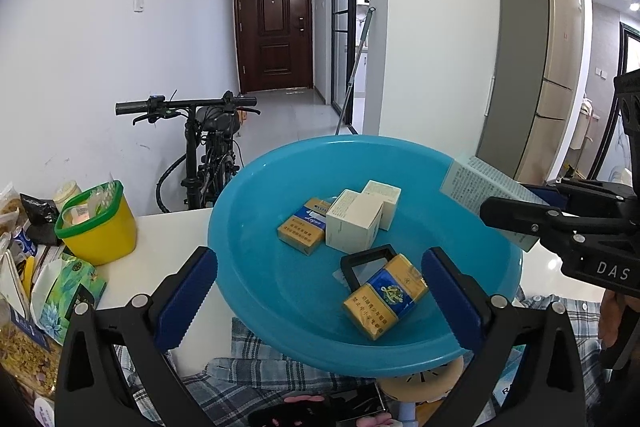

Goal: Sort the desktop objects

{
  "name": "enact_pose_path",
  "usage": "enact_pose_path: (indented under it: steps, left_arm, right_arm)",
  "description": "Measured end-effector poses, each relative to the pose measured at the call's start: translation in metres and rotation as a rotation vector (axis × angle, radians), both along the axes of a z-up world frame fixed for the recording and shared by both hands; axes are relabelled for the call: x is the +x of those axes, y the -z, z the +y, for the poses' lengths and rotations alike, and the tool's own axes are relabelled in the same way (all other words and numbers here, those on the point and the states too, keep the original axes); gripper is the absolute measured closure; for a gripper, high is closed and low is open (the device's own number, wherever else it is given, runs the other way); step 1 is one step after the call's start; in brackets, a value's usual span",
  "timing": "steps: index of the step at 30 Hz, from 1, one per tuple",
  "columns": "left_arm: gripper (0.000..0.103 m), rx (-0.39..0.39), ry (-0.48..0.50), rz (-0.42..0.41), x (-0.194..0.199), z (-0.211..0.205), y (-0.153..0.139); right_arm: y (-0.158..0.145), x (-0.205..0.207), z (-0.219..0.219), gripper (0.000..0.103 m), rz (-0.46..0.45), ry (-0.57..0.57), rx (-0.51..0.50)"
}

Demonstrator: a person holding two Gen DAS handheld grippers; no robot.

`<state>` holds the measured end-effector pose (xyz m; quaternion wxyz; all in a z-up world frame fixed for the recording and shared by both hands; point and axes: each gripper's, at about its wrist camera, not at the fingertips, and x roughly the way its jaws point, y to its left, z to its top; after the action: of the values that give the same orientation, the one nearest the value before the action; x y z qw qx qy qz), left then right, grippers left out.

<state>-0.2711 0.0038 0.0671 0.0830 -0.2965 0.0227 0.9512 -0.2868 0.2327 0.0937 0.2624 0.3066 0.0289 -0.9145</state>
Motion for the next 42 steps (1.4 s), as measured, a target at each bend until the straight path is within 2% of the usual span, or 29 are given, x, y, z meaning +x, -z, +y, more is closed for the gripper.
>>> enact_pose_path:
  steps: [42]
  left_arm:
    - [0.0, -0.003, 0.002, -0.003, 0.0024, 0.0041, -0.0039]
  right_arm:
    - [0.0014, 0.0004, -0.0033, 0.076, -0.009, -0.005, 0.003]
